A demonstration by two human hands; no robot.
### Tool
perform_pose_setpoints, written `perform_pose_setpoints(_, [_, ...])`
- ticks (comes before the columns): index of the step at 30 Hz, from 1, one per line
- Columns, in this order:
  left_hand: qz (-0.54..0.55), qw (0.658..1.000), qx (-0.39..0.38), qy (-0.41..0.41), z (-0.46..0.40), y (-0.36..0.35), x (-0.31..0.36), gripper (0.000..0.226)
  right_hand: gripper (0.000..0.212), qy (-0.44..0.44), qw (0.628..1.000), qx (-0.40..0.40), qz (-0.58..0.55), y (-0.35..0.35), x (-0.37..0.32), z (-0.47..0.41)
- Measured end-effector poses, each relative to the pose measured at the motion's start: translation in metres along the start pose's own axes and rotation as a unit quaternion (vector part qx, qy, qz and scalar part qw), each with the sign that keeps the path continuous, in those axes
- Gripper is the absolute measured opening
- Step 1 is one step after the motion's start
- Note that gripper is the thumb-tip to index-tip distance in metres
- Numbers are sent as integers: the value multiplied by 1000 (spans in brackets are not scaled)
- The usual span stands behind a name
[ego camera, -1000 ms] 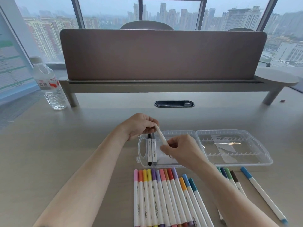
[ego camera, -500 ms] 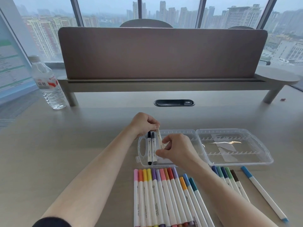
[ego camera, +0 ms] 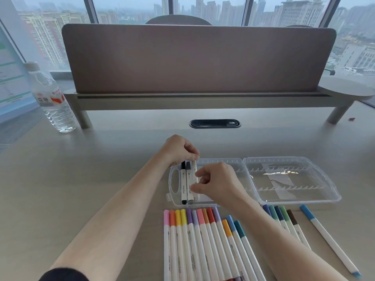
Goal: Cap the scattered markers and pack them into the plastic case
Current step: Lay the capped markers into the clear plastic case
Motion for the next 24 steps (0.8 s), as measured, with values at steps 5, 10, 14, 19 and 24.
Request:
perform_pose_setpoints(5, [-31,999,6,2,0,-1,1,17,34,-6,998,-14,56,-1,2,-6])
perform_pose_setpoints(10, [-80,994,29,63,-6,2,-7,27,29,11,997,-26,75,-2,4,-6])
perform_pose_setpoints(14, [-86,992,49,80,-2,0,-11,33,27,15,997,-38,64,-2,4,-5])
perform_pose_setpoints(19, [3,999,6,54,9,11,-21,30,45,19,998,-37,55,-4,2,3])
perform_pose_setpoints(24, [-5,999,-6,33,21,7,-21,43,49,5,998,-24,62,-5,-1,4])
Point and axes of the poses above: each hand's wrist, its own z-axis away from the middle knuckle, its own y-axis out of the back of the hand, x = y × z, the point moved 1 cm from there along -z, towards the middle knuckle, and after that the axes turned 1 degree about x, right-handed, at the moved point
